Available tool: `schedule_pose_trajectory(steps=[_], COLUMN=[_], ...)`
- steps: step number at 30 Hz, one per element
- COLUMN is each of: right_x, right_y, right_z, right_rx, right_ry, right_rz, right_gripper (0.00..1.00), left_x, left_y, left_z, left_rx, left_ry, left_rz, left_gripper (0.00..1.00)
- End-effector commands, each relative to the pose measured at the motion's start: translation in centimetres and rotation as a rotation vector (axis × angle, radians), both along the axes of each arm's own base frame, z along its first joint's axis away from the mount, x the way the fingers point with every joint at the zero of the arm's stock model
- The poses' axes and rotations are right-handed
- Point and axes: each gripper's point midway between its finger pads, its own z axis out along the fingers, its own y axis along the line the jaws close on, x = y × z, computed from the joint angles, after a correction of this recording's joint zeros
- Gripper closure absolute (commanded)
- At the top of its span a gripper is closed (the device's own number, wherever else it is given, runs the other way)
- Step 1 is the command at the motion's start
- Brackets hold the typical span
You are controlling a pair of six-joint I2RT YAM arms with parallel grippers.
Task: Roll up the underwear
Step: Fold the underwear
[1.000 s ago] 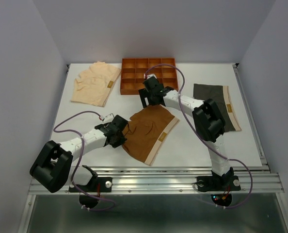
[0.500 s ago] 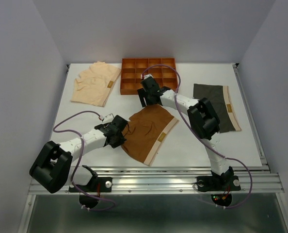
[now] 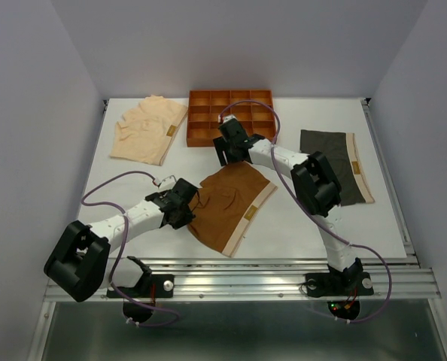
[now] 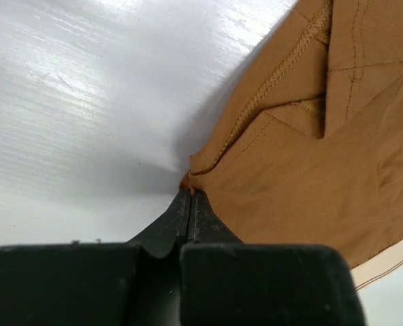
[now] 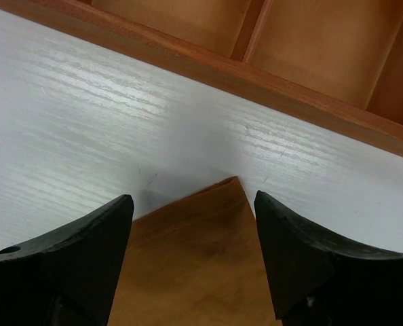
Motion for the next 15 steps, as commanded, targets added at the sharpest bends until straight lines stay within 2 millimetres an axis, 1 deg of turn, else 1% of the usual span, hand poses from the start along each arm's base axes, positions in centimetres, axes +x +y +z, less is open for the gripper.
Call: schedule_pose_trajectory(steps=[1,6,7,10,13,15], right_x=[0.9,0.6,0.5,-0.1,-0.1,-0.1], right_y=[0.5,0.2,0.0,0.4,0.4,0.2], right_z=[3.0,2.5,2.0,1.0,0.4,-0.2], right_rx=[0.020,0.022,0.019,0.011,0.004,-0.007], right_ry=[-0.081,-0.070,-0.063,-0.042,-0.032,-0.028], right_rz=[0.000,-0.028,-0.040,-0.024,-0.023,-0.030], right_gripper=[0.23,0.26,0.28,0.32,0.34,0.36], left_x=[0.1,0.0,0.0,-0.2,-0.2,-0.2], left_y=[0.6,0.7,0.7,0.8,0.8,0.7], left_z=[0.5,0.6,0.5,0.3,0.0,-0.1], left_rx=[0.026,0.024,0.022,0.028,0.033,0.038], left_ry=[-0.020,-0.025,-0.024,-0.015,-0.002,0.004], left_rz=[-0.002,0.004,0.003,0.002,0.002,0.001], left_gripper=[1.00,1.00,1.00,1.00,1.00,0.96])
